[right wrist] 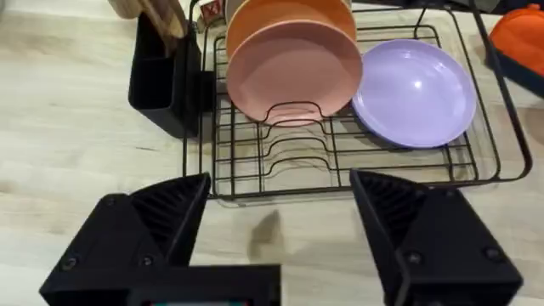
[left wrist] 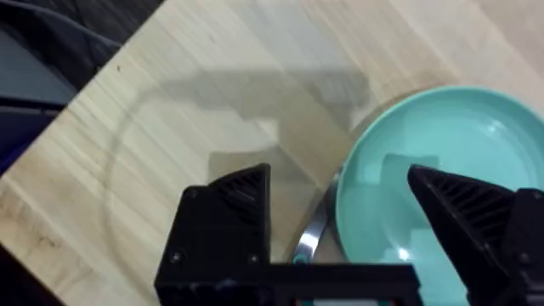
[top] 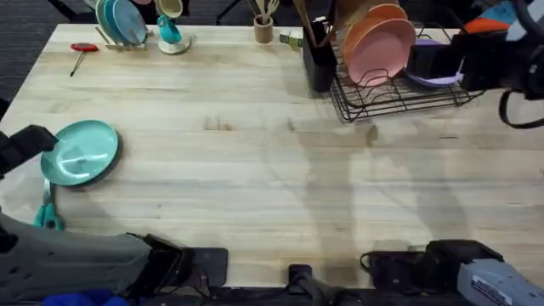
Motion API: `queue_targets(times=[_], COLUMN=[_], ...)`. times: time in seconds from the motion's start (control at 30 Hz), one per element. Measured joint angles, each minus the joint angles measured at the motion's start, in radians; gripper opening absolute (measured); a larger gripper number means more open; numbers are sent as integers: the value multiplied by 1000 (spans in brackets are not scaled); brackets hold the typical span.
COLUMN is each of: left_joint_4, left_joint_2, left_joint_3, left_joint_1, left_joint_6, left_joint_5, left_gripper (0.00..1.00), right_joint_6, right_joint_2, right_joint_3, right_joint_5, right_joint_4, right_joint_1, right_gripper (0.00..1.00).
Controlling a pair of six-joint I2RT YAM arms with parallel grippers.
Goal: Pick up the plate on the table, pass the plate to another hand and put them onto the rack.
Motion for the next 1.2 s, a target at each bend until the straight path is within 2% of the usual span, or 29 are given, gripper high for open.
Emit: queue_targets(times=[0.3,0.77,1.2], left_joint_4=[31,-20,-12], left_joint_2=[52,103,114], left_joint_3=[0,2,7], left_joint_1=[0,0,0], left_joint_6=[-23,-28,-29], left_joint_5=[68,57,53], left_gripper=[993,993,983], right_joint_6=[0,0,0], right_joint_2=[40,54,54], right_joint_3=[0,0,0], right_joint_5=[0,0,0], right_joint_4=[0,-1,-1], right_joint_1=[0,0,0], right_gripper=[994,994,994])
